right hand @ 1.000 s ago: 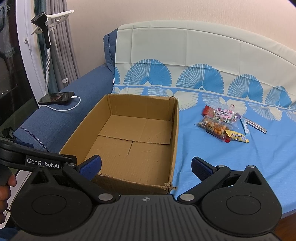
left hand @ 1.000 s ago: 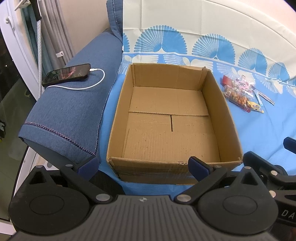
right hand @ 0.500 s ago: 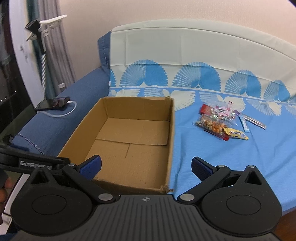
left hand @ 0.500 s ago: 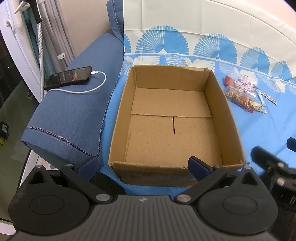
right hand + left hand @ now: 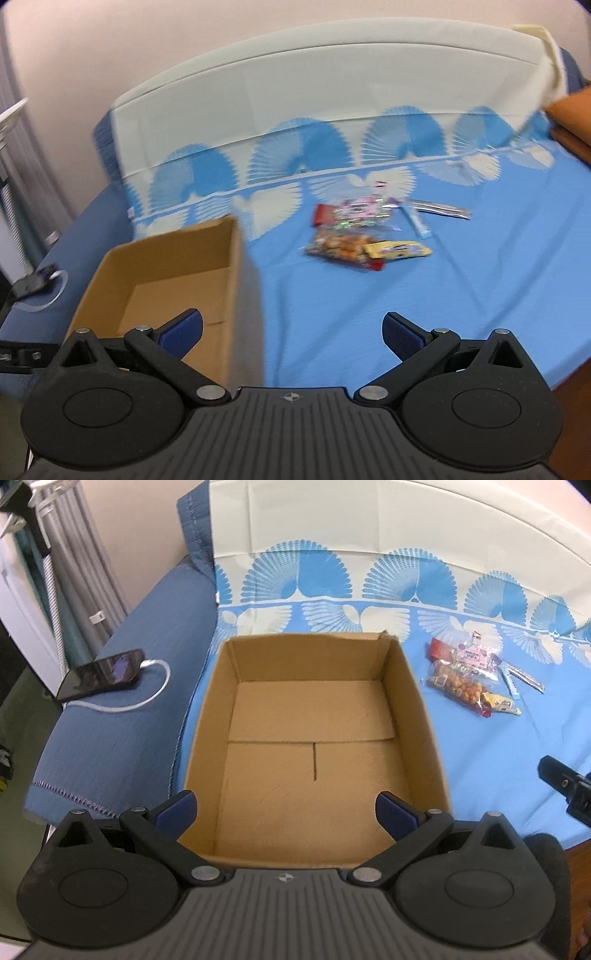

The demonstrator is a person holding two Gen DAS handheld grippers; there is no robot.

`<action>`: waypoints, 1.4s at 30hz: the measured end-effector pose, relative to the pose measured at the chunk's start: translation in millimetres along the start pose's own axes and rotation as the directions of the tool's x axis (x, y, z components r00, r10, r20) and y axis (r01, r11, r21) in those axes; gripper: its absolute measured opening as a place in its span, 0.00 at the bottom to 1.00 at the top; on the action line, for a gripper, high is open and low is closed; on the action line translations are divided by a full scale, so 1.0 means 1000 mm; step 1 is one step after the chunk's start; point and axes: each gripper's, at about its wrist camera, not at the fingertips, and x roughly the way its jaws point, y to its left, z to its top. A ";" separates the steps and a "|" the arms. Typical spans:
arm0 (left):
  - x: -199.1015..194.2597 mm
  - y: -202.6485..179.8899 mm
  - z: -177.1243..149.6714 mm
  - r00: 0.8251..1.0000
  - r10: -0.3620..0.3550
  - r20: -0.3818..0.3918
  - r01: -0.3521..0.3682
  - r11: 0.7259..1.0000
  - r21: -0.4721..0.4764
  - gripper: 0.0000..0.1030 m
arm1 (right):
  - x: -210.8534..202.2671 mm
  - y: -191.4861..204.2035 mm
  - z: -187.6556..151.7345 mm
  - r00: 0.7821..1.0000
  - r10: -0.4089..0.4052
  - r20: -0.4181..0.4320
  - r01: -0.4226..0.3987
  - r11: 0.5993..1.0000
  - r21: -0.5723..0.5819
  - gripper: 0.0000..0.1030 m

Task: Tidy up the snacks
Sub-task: 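Move both tools over the snack pile beside the box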

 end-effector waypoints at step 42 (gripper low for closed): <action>0.204 -0.260 0.190 0.955 -0.240 -0.174 0.253 0.966 0.059 1.00 | 0.261 -0.190 0.018 0.859 -0.495 -0.130 0.511 0.844 0.166 1.00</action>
